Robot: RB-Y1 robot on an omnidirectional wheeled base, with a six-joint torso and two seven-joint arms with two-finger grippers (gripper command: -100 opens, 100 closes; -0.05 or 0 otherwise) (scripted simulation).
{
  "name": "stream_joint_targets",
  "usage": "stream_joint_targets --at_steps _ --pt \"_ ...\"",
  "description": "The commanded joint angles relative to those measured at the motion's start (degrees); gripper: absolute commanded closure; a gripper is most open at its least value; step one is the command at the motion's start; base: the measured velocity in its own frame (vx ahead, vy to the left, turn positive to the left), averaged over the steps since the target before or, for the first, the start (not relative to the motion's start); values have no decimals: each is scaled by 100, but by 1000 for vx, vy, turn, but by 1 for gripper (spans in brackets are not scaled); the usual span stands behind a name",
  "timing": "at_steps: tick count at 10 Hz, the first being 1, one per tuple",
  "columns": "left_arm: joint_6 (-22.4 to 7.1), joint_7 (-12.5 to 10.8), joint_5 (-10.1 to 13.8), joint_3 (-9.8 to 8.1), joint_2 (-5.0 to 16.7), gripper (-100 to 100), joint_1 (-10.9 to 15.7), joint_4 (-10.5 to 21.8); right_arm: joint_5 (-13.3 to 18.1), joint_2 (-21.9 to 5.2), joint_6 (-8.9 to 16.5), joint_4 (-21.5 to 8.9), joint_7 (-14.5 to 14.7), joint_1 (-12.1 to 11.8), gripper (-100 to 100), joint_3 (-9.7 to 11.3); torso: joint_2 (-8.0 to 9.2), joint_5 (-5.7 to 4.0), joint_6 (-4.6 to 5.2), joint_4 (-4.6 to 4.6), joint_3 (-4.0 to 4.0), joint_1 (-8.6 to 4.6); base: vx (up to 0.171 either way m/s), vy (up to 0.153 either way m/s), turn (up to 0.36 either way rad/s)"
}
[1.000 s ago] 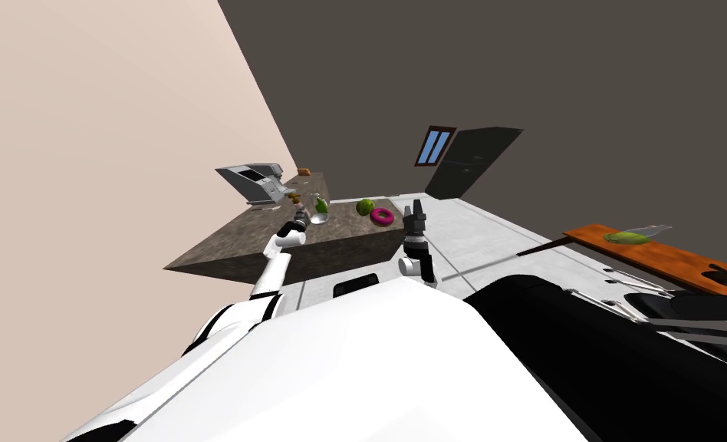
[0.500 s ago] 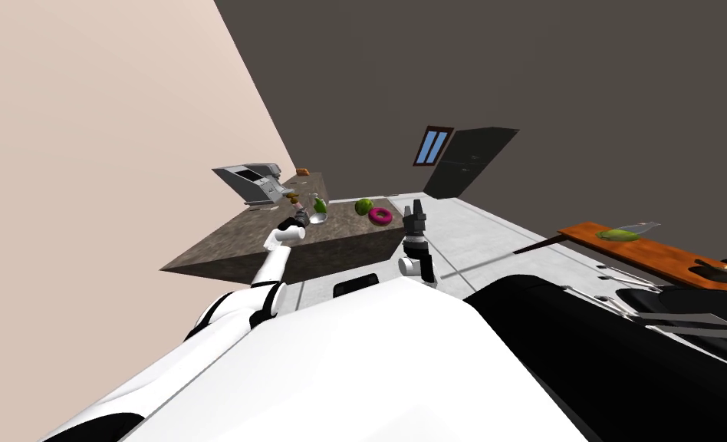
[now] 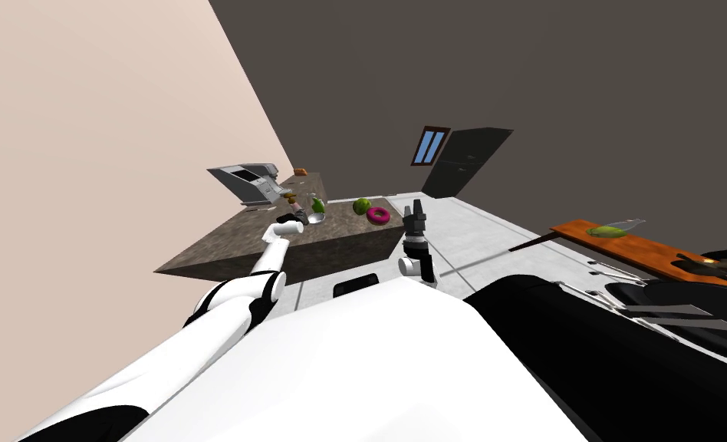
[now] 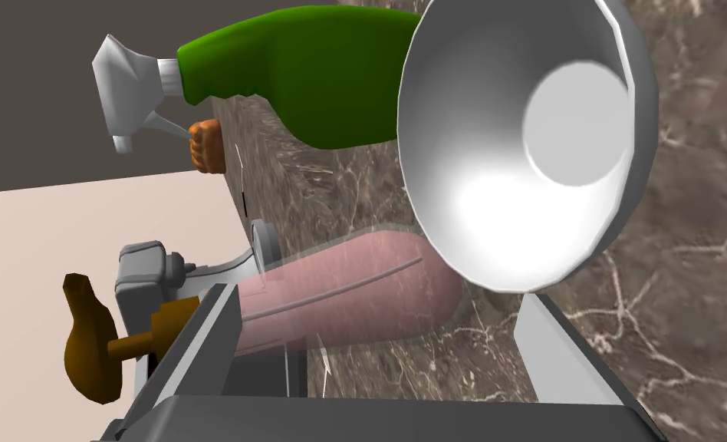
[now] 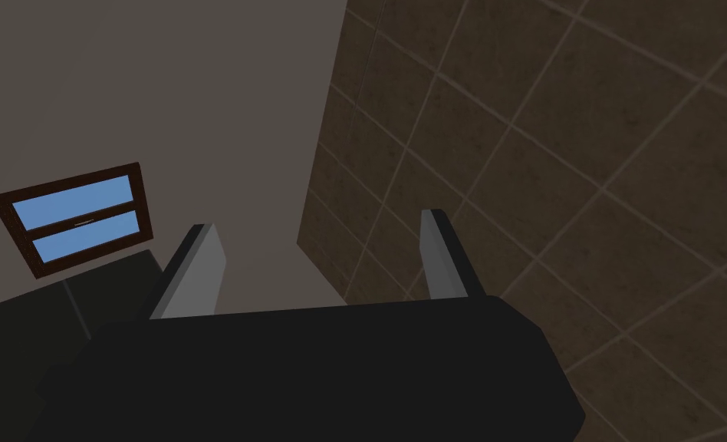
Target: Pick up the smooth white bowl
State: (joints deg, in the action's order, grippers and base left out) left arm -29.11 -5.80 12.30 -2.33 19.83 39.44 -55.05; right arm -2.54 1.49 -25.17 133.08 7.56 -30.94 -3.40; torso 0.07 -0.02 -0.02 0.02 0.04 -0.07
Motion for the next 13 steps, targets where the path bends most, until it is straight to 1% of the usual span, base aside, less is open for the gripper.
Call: stream_joint_targets --at_steps 1,2,3,4,5,6,7,8,9,10,11,12,13 --pt "-273 -19 19 -25 29 -100 115 195 0 0 0 0 0 0 0 0 0 0 0 0 0 0 -14 -11 -24" --pt "-273 -19 19 -25 29 -100 115 195 0 0 0 0 0 0 0 0 -1 1 -1 -1 -1 1 0 0 0" --pt "-493 -44 58 -70 82 -100 369 522 0 0 0 0 0 0 0 0 -3 1 -3 -1 -2 4 -6 -12 -38" --pt "-546 -44 58 -70 82 -100 369 541 0 0 0 0 0 0 0 0 -4 1 -1 -1 -2 2 -7 -12 -28" --pt "-757 -68 96 -115 135 -100 612 797 0 0 0 0 0 0 0 0 -4 1 -2 -2 -3 2 -8 -14 -45" --pt "-809 -68 96 -115 135 -100 612 875 0 0 0 0 0 0 0 0 -4 0 -1 -1 -2 0 -5 -11 -30" --pt "-1032 -91 134 -160 185 -100 840 1098 0 0 0 0 0 0 0 0 -4 1 -2 -2 -3 2 -3 -14 -44" --pt "-1060 -91 134 -160 185 -100 840 1195 0 0 0 0 0 0 0 0 -5 0 -1 -1 -3 0 3 -12 -33" --pt "-1278 -113 170 -204 232 -100 1054 1421 0 0 0 0 0 0 0 0 -6 1 -2 -2 -4 1 10 -16 -59" --pt "-1298 -113 170 -204 232 -100 1054 1502 0 0 0 0 0 0 0 0 -9 0 -1 -2 -5 0 10 -13 -26" --pt "-1512 -135 205 -247 273 -100 1251 1753 0 0 0 0 0 -1 0 0 -10 1 -3 -3 -6 1 13 -12 -50" --pt "-1522 -135 205 -247 273 -100 1251 1794 0 0 0 0 0 0 0 0 -11 1 -1 -3 -6 1 13 -9 -30" --pt "-1730 -155 237 -288 308 -100 1428 1996 0 0 0 0 0 -1 0 0 -11 1 -2 -3 -7 2 17 -10 -53"
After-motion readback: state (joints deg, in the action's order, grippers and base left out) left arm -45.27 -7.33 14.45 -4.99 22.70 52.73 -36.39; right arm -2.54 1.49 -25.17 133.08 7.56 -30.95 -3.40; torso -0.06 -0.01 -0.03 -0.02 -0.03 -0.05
